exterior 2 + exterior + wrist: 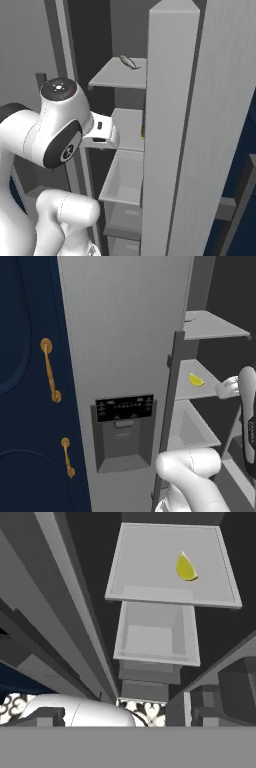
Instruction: Grab a lemon wedge from the fridge and one ice cube from the ice bowl, and put them in the glass of lemonade.
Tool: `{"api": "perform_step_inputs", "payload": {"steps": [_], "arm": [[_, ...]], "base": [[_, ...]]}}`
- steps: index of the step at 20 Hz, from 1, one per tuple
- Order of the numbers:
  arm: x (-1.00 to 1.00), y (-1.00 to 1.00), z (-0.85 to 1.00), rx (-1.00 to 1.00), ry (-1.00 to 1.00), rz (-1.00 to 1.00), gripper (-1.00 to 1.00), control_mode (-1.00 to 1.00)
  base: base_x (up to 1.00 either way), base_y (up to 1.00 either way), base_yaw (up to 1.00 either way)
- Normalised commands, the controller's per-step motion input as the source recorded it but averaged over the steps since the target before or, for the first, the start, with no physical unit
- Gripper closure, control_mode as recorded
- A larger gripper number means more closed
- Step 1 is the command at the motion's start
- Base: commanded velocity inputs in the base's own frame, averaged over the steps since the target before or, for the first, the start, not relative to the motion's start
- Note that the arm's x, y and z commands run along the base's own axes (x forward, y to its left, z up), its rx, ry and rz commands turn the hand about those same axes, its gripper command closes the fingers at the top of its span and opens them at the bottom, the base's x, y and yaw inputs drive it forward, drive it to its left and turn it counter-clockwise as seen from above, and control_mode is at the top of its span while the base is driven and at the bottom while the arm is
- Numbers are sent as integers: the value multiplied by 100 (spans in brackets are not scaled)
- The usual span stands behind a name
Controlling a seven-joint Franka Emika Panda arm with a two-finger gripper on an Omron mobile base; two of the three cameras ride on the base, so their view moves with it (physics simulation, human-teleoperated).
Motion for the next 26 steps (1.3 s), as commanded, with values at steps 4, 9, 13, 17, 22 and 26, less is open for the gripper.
{"api": "perform_step_inputs", "payload": {"steps": [4, 9, 13, 17, 22, 26], "arm": [[0, 0, 0, 0, 0, 0, -100, 100], [44, -33, 0, 0, 0, 0, -100, -100], [64, -19, 0, 0, 0, 4, -100, -100], [81, -7, -22, 0, 1, 0, -100, -100], [85, 0, -40, 0, 3, 0, -100, -100], [96, -2, -80, -3, 21, 2, -100, -100]], "base": [[22, -16, -1], [0, 0, 0], [0, 0, 0], [0, 0, 0], [0, 0, 0], [0, 0, 0]]}}
